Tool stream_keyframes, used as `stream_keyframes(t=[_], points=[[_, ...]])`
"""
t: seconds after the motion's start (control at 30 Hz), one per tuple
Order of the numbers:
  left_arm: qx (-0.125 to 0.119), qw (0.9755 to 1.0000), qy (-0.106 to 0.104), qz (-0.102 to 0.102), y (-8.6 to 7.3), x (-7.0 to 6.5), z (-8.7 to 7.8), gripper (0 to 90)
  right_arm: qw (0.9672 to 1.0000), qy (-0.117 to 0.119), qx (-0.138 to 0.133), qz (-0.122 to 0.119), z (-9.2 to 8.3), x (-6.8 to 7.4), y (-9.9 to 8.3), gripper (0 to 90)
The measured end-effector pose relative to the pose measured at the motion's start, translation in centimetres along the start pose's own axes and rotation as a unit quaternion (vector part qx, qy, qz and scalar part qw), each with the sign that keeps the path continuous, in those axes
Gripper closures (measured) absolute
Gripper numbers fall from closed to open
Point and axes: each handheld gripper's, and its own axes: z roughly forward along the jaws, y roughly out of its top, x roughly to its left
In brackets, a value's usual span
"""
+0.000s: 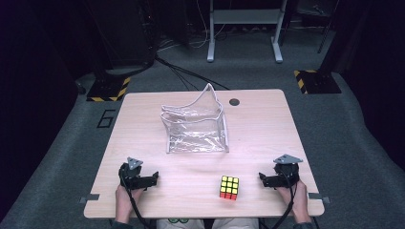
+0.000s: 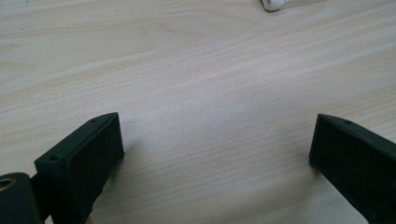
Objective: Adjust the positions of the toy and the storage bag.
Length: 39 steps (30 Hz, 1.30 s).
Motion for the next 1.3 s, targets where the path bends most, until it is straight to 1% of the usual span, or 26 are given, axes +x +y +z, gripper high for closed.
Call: stream_keyframes(t=[0.37, 0.4, 0.47, 0.5, 0.57, 0.63, 0.67, 0.7, 0.73, 0.77, 0.8, 0.83, 0.93, 1.03, 1.07, 1.1, 1.13, 1.17, 1.3], points=[[0.000, 1.0000, 0.000, 0.002, 0.0, 0.0, 0.0, 3.0, 1.0000, -0.002, -0.002, -0.002, -0.1, 0.1, 0.0, 1.6], [0.000, 1.0000, -0.001, 0.002, 0.0, 0.0, 0.0, 3.0, 0.9999, -0.009, -0.006, -0.005, -0.2, 0.3, 0.0, 1.9], [0.001, 1.0000, -0.002, 0.002, 0.1, 0.0, 0.0, 3.0, 0.9999, -0.010, -0.007, -0.004, -0.3, 0.5, 0.0, 1.9], [0.001, 1.0000, -0.002, 0.003, 0.1, 0.0, 0.1, 3.0, 0.9999, 0.000, -0.015, 0.000, -0.4, 0.6, -0.1, 1.9], [0.001, 1.0000, -0.002, 0.005, 0.1, 0.0, 0.1, 3.0, 0.9992, 0.027, -0.028, 0.005, -0.8, 1.0, -0.1, 2.2], [0.001, 1.0000, -0.001, 0.004, 0.1, 0.0, 0.1, 3.0, 0.9984, 0.044, -0.034, -0.001, -1.1, 1.8, 0.0, 2.3], [0.001, 1.0000, -0.001, 0.004, 0.1, 0.0, 0.1, 3.0, 0.9973, 0.060, -0.040, -0.012, -1.4, 2.7, 0.1, 2.4], [0.001, 1.0000, -0.001, 0.004, 0.1, 0.0, 0.1, 3.0, 0.9973, 0.060, -0.040, -0.012, -1.4, 2.7, 0.1, 2.4], [0.001, 1.0000, -0.001, 0.004, 0.1, 0.0, 0.1, 3.0, 0.9955, 0.080, -0.047, -0.018, -1.8, 3.5, 0.2, 2.7], [0.001, 1.0000, -0.001, 0.005, 0.1, 0.0, 0.1, 3.1, 0.9945, 0.090, -0.050, -0.022, -1.9, 3.8, 0.2, 2.9], [0.001, 1.0000, -0.001, 0.005, 0.1, 0.0, 0.1, 3.0, 0.9945, 0.090, -0.050, -0.022, -1.9, 3.8, 0.2, 2.9], [0.001, 1.0000, -0.001, 0.004, 0.1, 0.0, 0.1, 3.0, 0.9935, 0.099, -0.050, -0.025, -2.0, 4.0, 0.2, 2.9], [0.000, 1.0000, -0.001, 0.004, 0.1, 0.0, 0.1, 3.1, 0.9895, 0.126, -0.059, -0.041, -2.5, 5.1, 0.5, 2.9], [0.001, 1.0000, -0.001, 0.003, 0.1, 0.0, 0.1, 3.1, 0.9857, 0.143, -0.066, -0.060, -2.9, 6.0, 0.9, 2.9], [0.001, 1.0000, -0.001, 0.002, 0.1, 0.0, 0.1, 3.1, 0.9833, 0.152, -0.072, -0.071, -3.2, 6.5, 1.2, 2.9], [0.001, 1.0000, -0.001, 0.002, 0.1, 0.0, 0.1, 3.1, 0.9833, 0.152, -0.072, -0.071, -3.2, 6.5, 1.2, 2.9], [0.001, 1.0000, 0.000, 0.002, 0.1, 0.0, 0.1, 3.1, 0.9812, 0.161, -0.074, -0.076, -3.4, 7.0, 1.4, 2.9], [0.001, 1.0000, 0.000, 0.002, 0.1, 0.0, 0.1, 3.1, 0.9812, 0.161, -0.074, -0.076, -3.4, 7.0, 1.4, 2.9], [0.001, 1.0000, 0.000, 0.002, 0.1, 0.0, 0.1, 3.2, 0.9777, 0.174, -0.075, -0.091, -3.6, 7.9, 1.9, 2.9]])
